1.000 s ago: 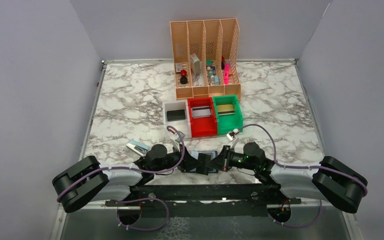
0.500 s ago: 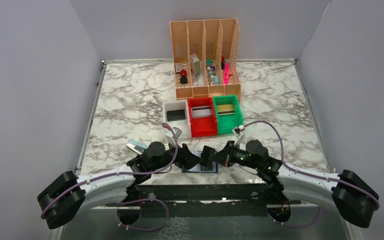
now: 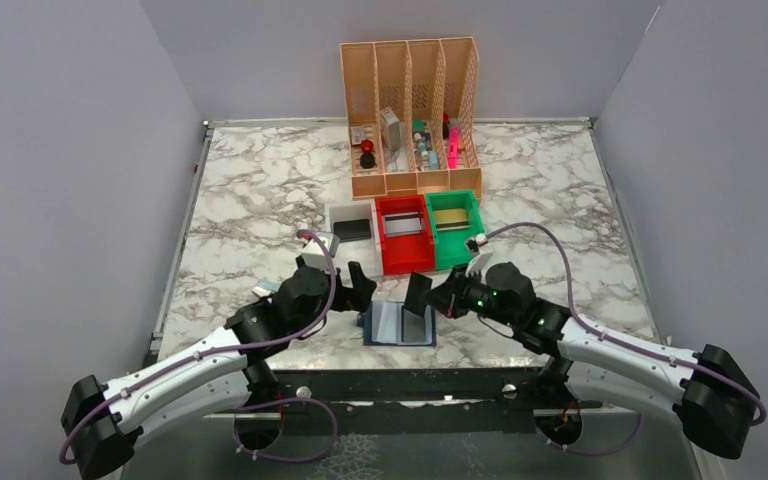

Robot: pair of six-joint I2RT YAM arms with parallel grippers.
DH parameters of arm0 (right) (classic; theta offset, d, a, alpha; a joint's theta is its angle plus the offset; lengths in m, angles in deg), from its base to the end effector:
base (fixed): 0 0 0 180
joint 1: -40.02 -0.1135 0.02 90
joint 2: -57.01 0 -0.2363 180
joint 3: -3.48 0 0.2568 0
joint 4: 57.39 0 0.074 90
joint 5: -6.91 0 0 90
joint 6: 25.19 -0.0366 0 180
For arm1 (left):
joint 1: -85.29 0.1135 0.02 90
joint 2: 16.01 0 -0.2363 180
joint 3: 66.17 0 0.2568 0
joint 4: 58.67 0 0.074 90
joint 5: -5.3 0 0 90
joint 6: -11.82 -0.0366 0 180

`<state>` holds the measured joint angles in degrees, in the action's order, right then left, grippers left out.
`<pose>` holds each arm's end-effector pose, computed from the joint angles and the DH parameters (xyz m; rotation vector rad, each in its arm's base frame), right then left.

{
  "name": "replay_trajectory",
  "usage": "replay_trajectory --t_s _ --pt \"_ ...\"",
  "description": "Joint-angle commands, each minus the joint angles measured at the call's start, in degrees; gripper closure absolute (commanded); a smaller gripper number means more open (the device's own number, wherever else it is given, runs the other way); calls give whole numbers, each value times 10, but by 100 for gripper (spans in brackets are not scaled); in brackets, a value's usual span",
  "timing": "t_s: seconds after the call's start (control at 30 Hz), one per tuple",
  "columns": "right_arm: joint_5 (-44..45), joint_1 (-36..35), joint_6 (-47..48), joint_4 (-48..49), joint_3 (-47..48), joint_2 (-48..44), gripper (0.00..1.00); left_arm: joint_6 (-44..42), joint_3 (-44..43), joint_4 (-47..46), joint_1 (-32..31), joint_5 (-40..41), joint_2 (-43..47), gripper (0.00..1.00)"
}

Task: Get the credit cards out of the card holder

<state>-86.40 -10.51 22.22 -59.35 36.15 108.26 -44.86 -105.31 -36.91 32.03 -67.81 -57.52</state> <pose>0.1376 0.1704 0.1772 -0.1877 2.0954 1.1005 0.1276 -0.1532 0.2149 0.1591 2.0322 -0.6820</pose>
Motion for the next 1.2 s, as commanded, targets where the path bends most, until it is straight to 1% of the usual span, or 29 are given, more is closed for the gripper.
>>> replay_trajectory --t_s 0.0,0.2,0.43,0.6,0.8,0.93,1.07,1.17 --pt "35 -1 56 -48 59 16 99 11 -10 91 2 129 15 2" --pt "54 -1 98 -77 131 53 99 55 -4 137 4 194 29 1" --pt "58 -1 149 -86 210 105 99 111 10 192 4 258 101 1" --pt "64 -1 197 -91 284 161 99 153 2 233 4 312 130 1" --pt "67 -2 229 -93 379 272 99 164 0 241 4 330 138 1" --pt "90 -3 255 -142 470 373 99 164 -3 242 4 347 127 1" --pt "132 -9 290 -174 546 462 99 167 5 235 4 334 124 1" --pt "170 -14 319 -198 603 520 99 146 11 213 4 314 115 1"
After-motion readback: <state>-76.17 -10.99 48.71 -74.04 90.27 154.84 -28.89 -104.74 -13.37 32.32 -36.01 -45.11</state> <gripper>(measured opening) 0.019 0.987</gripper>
